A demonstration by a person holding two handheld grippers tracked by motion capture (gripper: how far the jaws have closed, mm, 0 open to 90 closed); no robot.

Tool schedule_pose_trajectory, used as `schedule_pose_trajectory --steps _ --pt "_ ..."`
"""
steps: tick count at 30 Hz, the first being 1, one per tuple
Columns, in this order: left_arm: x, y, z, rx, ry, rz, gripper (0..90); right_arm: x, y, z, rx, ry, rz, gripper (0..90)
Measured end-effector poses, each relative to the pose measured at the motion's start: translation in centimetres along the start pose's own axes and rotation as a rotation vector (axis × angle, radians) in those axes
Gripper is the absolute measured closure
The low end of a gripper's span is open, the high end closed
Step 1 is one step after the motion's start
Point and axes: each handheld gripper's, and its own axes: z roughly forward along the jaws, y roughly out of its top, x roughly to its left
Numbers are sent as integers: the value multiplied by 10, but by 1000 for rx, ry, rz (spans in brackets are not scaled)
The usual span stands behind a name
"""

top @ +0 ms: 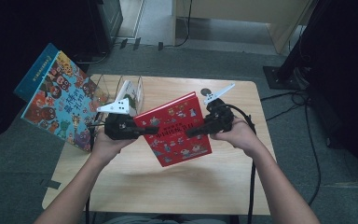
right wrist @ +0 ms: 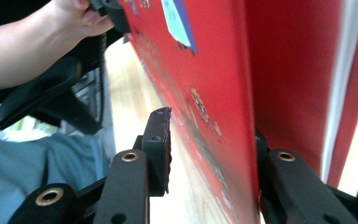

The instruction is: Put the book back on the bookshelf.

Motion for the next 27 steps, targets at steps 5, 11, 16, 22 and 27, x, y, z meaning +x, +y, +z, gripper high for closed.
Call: schedule_pose_trajectory --steps 5,11,16,22,27 --pt "-2 2 -5 0 3 -6 809 -3 -4 -7 -29 13 24 606" --pt "1 4 -16 -42 2 -10 811 -2 -6 -20 -56 -11 8 582" --pt "1 5 -17 -52 54 -19 813 -4 -5 -26 -81 -114 25 533" --pt "-2 3 -9 -7 61 -20 815 -12 -9 -26 -150 -204 65 570" --pt "-3 2 -3 15 78 -8 814 -4 -4 -11 -120 -240 6 638"
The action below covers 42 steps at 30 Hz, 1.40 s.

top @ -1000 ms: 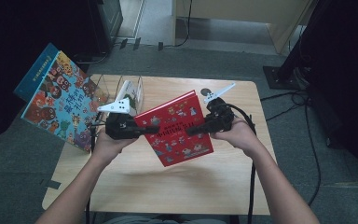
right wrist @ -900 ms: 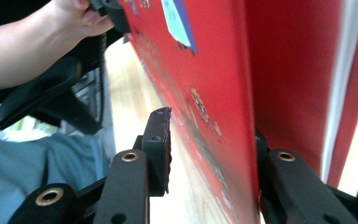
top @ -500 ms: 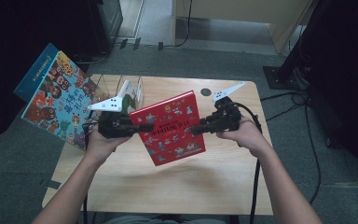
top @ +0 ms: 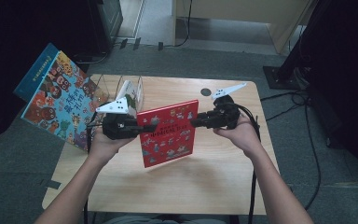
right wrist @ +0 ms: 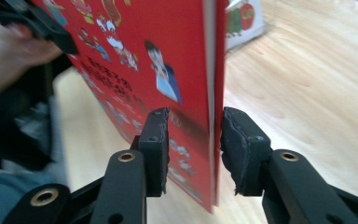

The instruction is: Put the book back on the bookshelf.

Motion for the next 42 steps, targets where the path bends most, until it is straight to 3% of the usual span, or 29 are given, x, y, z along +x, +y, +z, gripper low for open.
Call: schedule_pose_trajectory --steps 3,8,15,24,27,32,36,42 --pt "1 -1 0 -8 1 -11 813 1 -1 1 -4 0 -4 646" --pt "0 0 3 35 19 -5 810 3 1 5 14 -35 -18 640" --pt "2 1 6 68 18 -34 803 3 0 9 34 -51 -14 639" --pt "2 1 4 116 22 -33 796 4 -1 12 34 -43 -12 638" --pt "4 2 2 113 15 -51 777 6 0 12 22 -26 -17 647" --pt "2 3 -1 160 28 -22 782 12 4 13 1 -13 -35 652" --pt "0 6 -4 206 29 -24 774 13 3 15 -6 12 -35 659" --pt "-2 19 -4 254 27 -10 735 15 2 17 -6 6 -47 657"
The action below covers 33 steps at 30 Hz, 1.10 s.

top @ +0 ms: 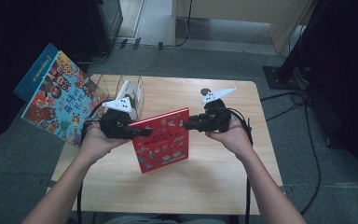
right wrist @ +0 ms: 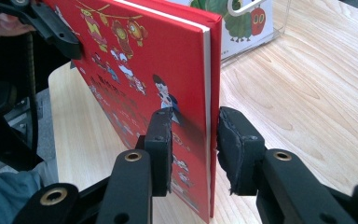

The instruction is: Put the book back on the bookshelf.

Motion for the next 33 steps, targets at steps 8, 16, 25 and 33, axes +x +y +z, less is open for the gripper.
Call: schedule_pose_trajectory --steps 8,16,25,33 --pt "-3 24 1 103 23 15 761 2 -1 1 -1 0 -10 644" --pt "-8 27 2 117 33 40 805 3 -3 4 -12 6 -10 595" --pt "-3 16 -8 46 38 -24 809 0 -19 8 -25 -8 9 545" --pt "-1 11 -30 23 61 -62 808 -3 -47 16 -36 -34 6 500"
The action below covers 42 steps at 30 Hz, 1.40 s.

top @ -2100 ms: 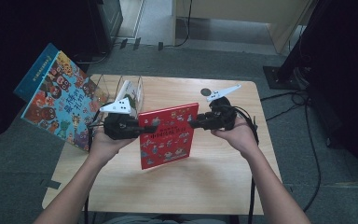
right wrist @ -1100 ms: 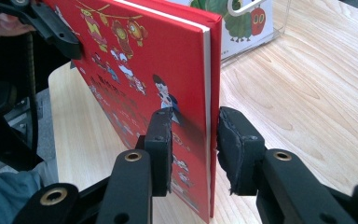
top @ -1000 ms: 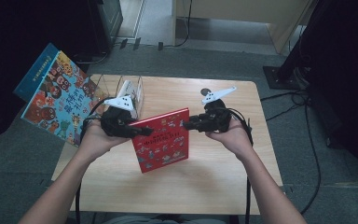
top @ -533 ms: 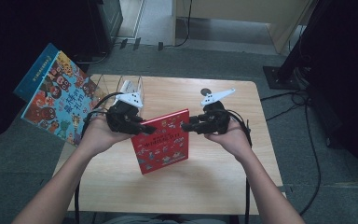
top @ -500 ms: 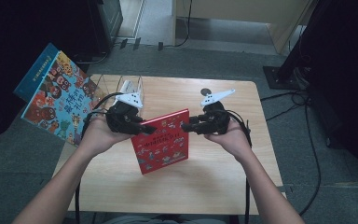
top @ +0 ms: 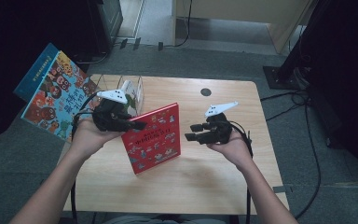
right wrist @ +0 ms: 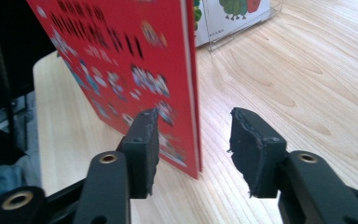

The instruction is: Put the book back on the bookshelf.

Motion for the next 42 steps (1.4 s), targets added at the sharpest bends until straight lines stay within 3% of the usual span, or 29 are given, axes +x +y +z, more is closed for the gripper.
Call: schedule_pose_trajectory --steps 12,18,21,34,42 --pt "0 -7 -19 -14 38 -30 808 -3 -43 21 13 -50 -3 492" --pt "2 -14 -32 -34 65 -60 808 -5 -66 35 3 -129 -14 436" --pt "3 -19 -39 -42 75 -80 808 -6 -75 42 13 -143 -7 446" --pt "8 -47 -71 -82 137 -150 807 -19 -95 56 45 -246 40 456" --pt "9 -68 -96 -106 181 -204 807 -21 -100 66 81 -292 3 462"
